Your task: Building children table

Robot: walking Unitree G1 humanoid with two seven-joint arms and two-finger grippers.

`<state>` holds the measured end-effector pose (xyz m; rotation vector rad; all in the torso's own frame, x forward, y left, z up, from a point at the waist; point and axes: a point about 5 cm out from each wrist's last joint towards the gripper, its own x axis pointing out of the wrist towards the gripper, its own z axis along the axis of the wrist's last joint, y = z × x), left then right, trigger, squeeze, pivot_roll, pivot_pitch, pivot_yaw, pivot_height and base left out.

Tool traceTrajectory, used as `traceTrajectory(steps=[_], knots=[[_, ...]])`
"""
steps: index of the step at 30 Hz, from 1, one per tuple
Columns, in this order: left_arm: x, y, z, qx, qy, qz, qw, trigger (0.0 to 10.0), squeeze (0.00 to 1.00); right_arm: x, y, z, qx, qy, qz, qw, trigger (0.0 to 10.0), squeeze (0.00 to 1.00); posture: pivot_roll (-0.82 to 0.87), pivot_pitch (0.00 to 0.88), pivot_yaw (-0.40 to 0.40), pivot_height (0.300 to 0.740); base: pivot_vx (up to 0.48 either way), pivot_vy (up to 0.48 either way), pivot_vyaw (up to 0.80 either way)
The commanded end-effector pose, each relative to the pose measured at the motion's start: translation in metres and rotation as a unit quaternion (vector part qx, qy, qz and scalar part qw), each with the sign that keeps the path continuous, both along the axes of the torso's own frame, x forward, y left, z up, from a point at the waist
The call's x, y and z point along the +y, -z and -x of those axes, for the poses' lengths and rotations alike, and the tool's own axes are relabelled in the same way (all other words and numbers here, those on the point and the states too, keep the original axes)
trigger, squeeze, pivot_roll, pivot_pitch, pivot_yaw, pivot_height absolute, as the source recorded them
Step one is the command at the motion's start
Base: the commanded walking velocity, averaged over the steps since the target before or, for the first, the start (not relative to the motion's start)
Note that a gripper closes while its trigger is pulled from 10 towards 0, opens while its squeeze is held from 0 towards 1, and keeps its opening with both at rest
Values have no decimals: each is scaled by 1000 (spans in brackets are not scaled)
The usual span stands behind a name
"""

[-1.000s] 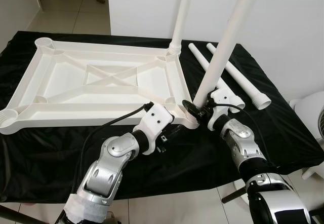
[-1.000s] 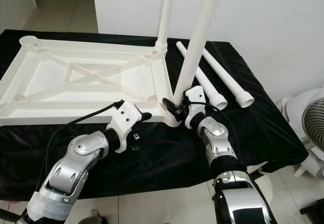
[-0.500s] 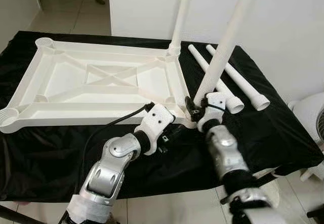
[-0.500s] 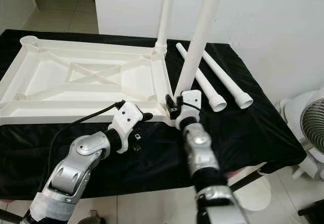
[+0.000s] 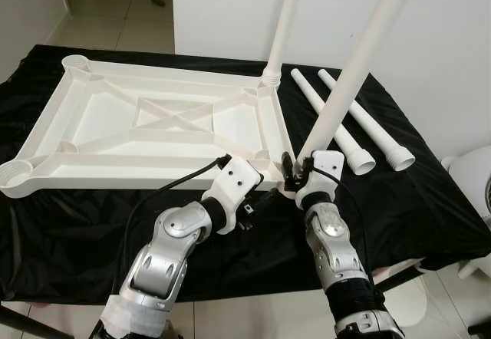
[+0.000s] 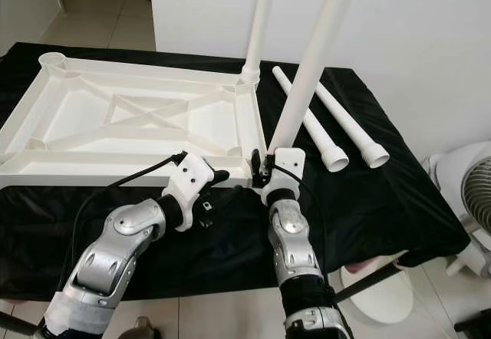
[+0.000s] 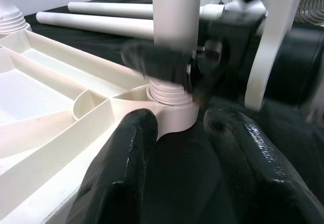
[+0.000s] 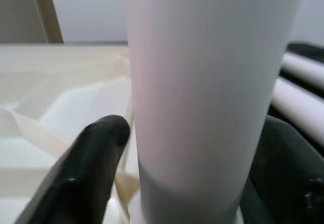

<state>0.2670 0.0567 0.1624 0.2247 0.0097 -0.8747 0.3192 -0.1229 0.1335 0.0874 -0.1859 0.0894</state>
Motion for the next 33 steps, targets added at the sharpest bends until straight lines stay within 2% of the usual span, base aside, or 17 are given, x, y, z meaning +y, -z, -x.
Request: traceTrajectory(steps=[1,7,8,9,14,19,26,30,31,32,33], knots=[[2,2,-3,0,-50,2,999,10000,0,-5,-5,2,-17,-10,-1,1000,10000,1000,101,8,-114,740,0,0,0],[2,3,-3,1,-52,2,999,10000,0,-19,-12,2,-20,-70,12,997,10000,1000,101,12,-119,740,0,0,0],[2,3,-3,1,-52,1,999,10000,0,-24,-13,2,-18,-91,22,995,10000,796,101,12,-119,740,0,0,0],[2,3,-3,1,-53,1,999,10000,0,-28,-14,1,-18,-107,36,993,10000,0,102,14,-121,740,0,0,0],[3,2,-3,1,-55,2,998,10000,0,-39,-18,-4,-14,-163,67,984,10000,0,104,14,-123,740,0,0,0],[3,3,-3,1,-56,0,998,10000,0,-42,-19,-11,-5,-207,91,974,10000,0,106,16,-123,740,0,0,0],[4,2,-3,1,-57,0,998,10000,0,-33,-11,-23,15,-253,123,959,10000,0,113,21,-118,740,0,0,0],[5,1,-4,0,-56,-1,998,10000,0,-28,-6,-27,27,-275,124,953,10000,0,118,23,-112,740,0,0,0],[5,0,-5,-1,-56,-1,998,10000,0,-26,-4,-30,31,-280,131,950,6118,0,120,25,-112,740,0,0,0],[6,0,-5,-1,-57,-2,998,10000,0,-25,-3,-31,35,-285,134,948,4549,0,120,25,-112,740,0,0,0],[7,-1,-5,-2,-57,-3,998,10000,0,-25,-1,-32,42,-290,137,946,0,0,122,27,-112,740,0,0,0]])
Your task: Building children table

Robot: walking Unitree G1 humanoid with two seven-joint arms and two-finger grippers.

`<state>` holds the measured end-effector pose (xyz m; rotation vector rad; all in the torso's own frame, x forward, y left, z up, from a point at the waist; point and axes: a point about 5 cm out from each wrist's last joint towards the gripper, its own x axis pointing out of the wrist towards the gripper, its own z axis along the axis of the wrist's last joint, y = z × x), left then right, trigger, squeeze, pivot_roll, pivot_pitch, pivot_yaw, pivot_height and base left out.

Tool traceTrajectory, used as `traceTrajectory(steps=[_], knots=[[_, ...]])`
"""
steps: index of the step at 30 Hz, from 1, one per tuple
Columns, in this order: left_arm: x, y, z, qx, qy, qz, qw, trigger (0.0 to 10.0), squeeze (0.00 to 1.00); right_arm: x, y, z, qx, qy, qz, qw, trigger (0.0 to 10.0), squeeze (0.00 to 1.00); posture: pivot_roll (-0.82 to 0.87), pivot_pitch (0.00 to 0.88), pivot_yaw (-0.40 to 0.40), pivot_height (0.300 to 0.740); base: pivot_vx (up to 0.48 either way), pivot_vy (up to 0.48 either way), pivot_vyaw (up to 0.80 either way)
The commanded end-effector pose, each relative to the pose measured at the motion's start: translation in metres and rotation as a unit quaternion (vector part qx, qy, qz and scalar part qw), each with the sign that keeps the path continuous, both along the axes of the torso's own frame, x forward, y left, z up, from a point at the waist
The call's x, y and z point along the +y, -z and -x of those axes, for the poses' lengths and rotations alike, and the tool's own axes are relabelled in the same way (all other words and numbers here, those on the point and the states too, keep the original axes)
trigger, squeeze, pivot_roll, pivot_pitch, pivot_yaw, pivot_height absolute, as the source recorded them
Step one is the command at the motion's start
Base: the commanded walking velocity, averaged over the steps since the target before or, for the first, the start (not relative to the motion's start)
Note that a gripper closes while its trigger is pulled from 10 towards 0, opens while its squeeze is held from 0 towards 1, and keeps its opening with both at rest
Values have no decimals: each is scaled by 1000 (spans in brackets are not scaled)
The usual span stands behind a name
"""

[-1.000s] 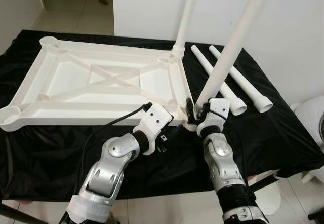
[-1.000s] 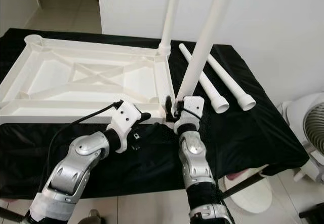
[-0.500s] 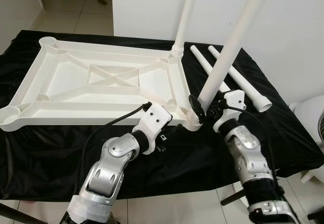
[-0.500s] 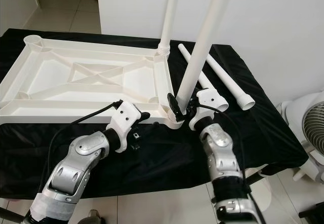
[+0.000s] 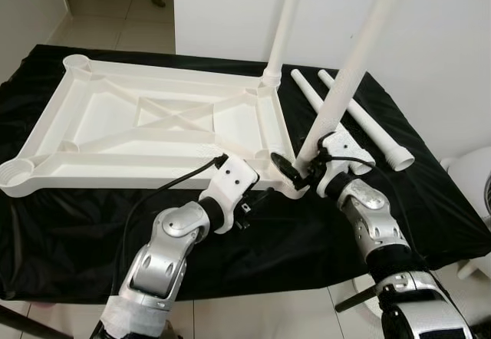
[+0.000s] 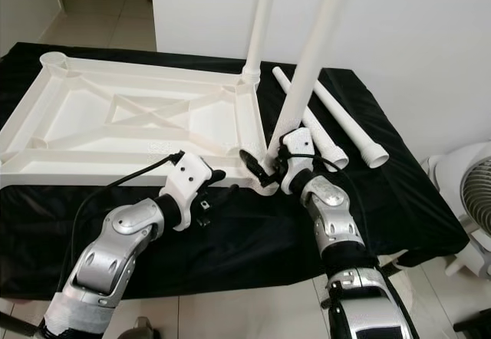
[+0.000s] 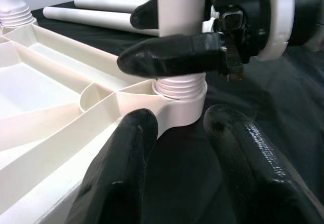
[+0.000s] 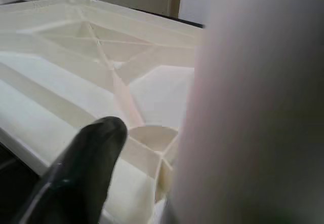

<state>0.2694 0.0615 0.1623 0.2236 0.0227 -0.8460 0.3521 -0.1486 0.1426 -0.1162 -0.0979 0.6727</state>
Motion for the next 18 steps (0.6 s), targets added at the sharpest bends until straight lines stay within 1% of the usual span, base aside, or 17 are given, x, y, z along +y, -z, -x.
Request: traceTrajectory(steps=[1,3,8,11,16,17,18], knots=[[2,-1,-3,-7,-42,-2,999,10000,0,1,9,0,19,-13,23,999,0,0,122,27,-112,740,0,0,0],[3,-1,-3,-7,-43,-2,999,10000,0,0,10,0,23,-18,24,999,0,0,123,33,-113,740,0,0,0],[3,-2,-2,-7,-48,-1,999,10000,0,-8,15,-1,40,-14,14,999,0,0,119,41,-116,740,0,0,0],[3,-2,-2,-7,-48,-1,999,10000,0,-9,15,-1,40,-14,14,999,0,0,119,41,-116,740,0,0,0],[1,-1,-2,-5,-48,4,999,10000,0,-13,20,2,50,0,-7,999,0,0,108,47,-113,740,0,0,0],[1,-2,-2,-5,-47,5,999,10000,0,-13,22,2,52,12,-10,999,4235,0,108,48,-113,740,0,0,0],[1,-2,-3,-5,-47,5,999,10000,0,-11,23,2,49,24,-14,998,10000,0,107,49,-112,740,0,0,0]])
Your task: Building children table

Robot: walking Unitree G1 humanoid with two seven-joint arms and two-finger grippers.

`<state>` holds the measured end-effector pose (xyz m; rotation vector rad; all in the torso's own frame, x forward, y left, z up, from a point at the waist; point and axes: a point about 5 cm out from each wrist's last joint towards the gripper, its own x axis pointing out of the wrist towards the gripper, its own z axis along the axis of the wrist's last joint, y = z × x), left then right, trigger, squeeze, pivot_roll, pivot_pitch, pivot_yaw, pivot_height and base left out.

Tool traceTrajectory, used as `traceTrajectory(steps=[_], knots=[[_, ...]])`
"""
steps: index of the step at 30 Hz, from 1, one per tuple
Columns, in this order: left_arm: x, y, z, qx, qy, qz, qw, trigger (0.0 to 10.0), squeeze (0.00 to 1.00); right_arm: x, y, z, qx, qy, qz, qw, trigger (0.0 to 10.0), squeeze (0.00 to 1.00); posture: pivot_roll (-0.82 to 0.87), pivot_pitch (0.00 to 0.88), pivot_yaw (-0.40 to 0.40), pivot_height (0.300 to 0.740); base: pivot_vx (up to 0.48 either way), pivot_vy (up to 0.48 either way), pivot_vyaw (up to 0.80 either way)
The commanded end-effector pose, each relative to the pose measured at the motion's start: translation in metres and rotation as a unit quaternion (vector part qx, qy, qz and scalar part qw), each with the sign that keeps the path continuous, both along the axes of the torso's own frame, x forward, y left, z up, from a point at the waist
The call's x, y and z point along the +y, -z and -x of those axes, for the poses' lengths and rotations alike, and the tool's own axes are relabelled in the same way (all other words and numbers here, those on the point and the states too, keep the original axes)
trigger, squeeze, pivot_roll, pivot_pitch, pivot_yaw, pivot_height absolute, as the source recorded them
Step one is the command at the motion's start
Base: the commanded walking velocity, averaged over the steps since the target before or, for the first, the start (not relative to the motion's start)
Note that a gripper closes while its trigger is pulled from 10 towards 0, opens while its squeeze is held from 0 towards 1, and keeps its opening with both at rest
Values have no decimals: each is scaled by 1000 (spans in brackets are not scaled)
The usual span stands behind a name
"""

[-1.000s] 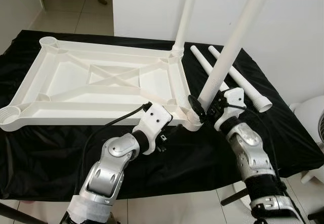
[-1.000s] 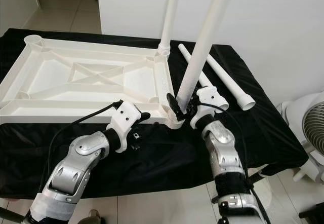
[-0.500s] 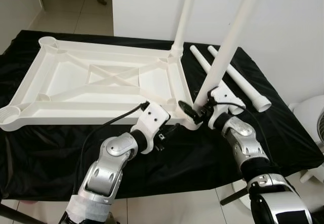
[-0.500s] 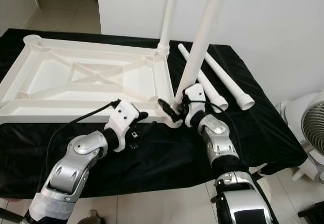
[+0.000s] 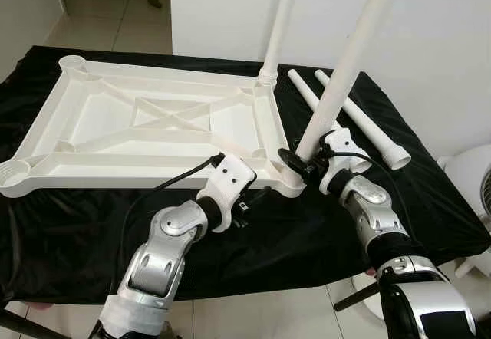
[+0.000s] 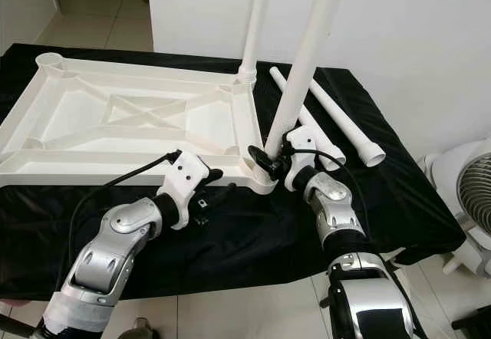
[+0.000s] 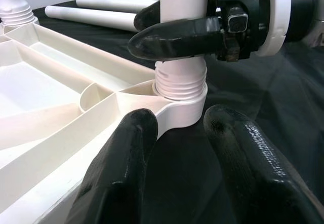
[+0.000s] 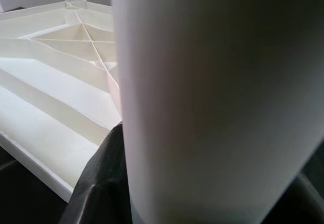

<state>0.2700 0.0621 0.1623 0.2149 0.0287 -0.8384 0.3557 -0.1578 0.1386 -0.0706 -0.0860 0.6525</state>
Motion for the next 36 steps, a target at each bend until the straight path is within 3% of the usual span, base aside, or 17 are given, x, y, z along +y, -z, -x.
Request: traceTrajectory(steps=[1,2,3,6,8,9,12,14,17,18,20,22,25,26,27,32,36], knots=[[0,-3,-2,-9,-42,2,999,10000,0,-1,20,6,36,31,2,999,10000,0,106,50,-111,740,0,0,0],[0,-3,-2,-9,-42,2,999,10000,0,-1,20,6,36,31,2,999,10000,0,106,50,-111,740,0,0,0],[0,-2,-2,-8,-41,2,999,10000,0,1,23,5,38,72,9,997,10000,0,106,53,-109,740,0,0,0],[1,-2,-2,-8,-41,2,999,10000,0,1,25,5,38,88,17,995,10000,0,106,53,-109,740,0,0,0],[0,-2,-1,-6,-40,1,999,10000,0,3,27,5,52,148,-10,988,10000,0,107,57,-101,740,0,0,0],[0,-2,-1,-6,-40,1,999,10000,0,3,27,5,52,148,-10,988,10000,0,107,57,-101,740,0,0,0],[0,-1,-1,-4,-39,0,999,10000,0,5,28,6,63,216,-47,973,10000,0,108,61,-98,740,0,0,0],[1,-1,0,-4,-39,-1,999,10000,0,6,28,6,60,229,-49,970,10000,0,108,62,-98,740,0,0,0],[1,0,0,-2,-40,-4,999,10000,0,4,27,9,50,321,-53,944,10000,0,111,63,-103,740,0,0,0],[1,0,0,-2,-40,-4,999,10000,0,4,27,9,50,321,-53,944,10000,0,111,63,-103,740,0,0,0],[1,1,0,-1,-41,-4,999,10000,0,5,27,9,50,363,-64,928,10000,0,110,61,-102,740,0,0,0],[1,1,0,0,-41,-4,999,10000,0,8,26,10,50,379,-70,922,10000,0,110,59,-104,740,0,0,0],[-1,2,1,1,-41,-4,999,10000,0,17,20,9,38,372,-86,924,10000,0,110,56,-105,740,0,0,0],[-1,2,1,1,-40,-4,999,10000,0,20,17,9,32,363,-86,927,10000,255,110,53,-105,740,0,0,0],[-1,2,1,1,-40,-4,999,10000,0,20,16,10,28,354,-94,930,10000,1000,110,50,-106,740,0,0,0],[-1,2,0,-1,-40,-6,999,10000,0,16,13,12,18,355,-93,930,10000,1000,109,45,-103,740,0,0,0],[0,3,0,-1,-39,-10,999,10000,0,15,3,17,-14,328,-122,937,10000,1000,107,39,-101,740,0,0,0]])
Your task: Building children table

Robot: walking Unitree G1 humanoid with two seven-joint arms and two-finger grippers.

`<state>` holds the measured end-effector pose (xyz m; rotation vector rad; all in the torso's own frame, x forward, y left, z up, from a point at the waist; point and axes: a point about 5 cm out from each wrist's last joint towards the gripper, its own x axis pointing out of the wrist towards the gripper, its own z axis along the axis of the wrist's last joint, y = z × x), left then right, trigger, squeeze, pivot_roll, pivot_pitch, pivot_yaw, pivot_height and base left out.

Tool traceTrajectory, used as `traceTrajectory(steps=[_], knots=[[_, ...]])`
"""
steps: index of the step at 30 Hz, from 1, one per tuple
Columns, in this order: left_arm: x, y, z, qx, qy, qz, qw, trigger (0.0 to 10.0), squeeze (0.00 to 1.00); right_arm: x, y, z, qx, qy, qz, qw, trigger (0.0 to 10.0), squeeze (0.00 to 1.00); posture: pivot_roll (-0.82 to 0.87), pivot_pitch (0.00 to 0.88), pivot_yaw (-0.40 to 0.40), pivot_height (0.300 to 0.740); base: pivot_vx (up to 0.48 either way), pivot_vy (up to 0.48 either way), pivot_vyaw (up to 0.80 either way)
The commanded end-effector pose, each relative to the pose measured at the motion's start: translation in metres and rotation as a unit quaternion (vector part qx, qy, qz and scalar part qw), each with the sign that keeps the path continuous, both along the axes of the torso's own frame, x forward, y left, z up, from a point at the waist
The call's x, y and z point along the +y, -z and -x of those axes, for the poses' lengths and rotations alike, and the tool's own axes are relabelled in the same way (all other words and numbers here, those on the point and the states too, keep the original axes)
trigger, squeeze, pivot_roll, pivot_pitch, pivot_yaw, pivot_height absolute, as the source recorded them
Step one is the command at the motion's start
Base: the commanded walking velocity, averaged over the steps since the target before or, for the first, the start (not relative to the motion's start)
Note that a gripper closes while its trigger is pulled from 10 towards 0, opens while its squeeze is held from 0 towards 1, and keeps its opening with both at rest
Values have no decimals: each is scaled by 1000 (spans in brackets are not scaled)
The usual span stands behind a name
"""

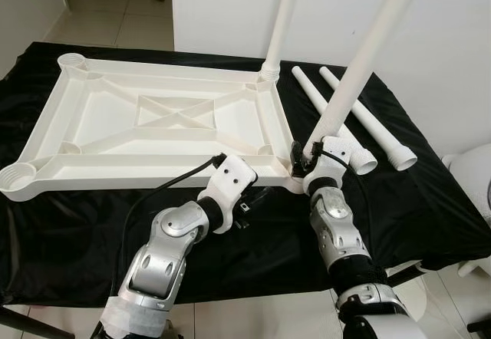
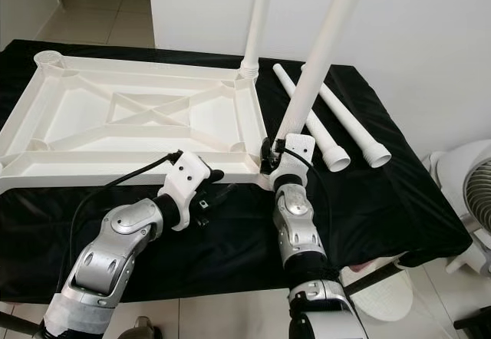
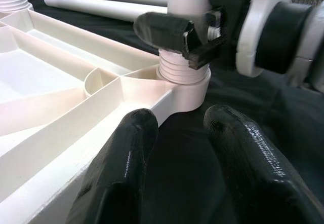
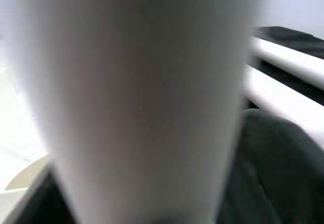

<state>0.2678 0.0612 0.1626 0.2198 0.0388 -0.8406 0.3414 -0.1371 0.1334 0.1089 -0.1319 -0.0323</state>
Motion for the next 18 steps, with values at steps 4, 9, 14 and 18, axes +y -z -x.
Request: traceTrajectory(steps=[4,9,14,18], knots=[[1,3,-2,-5,-39,-7,999,10000,0,-9,-4,8,-30,-5,-4,1000,10000,1000,107,37,-103,740,0,0,0],[4,5,-3,-7,-42,-16,999,10000,0,-19,1,22,-27,-11,11,1000,10000,647,105,35,-104,740,0,0,0],[7,6,-6,-10,-46,-24,999,10000,0,-24,4,39,-33,-38,15,999,10000,0,91,38,-99,740,0,0,0],[7,6,-11,-15,-50,-32,998,10000,0,-28,8,56,-31,-52,26,998,10000,0,72,45,-88,740,0,0,0]])
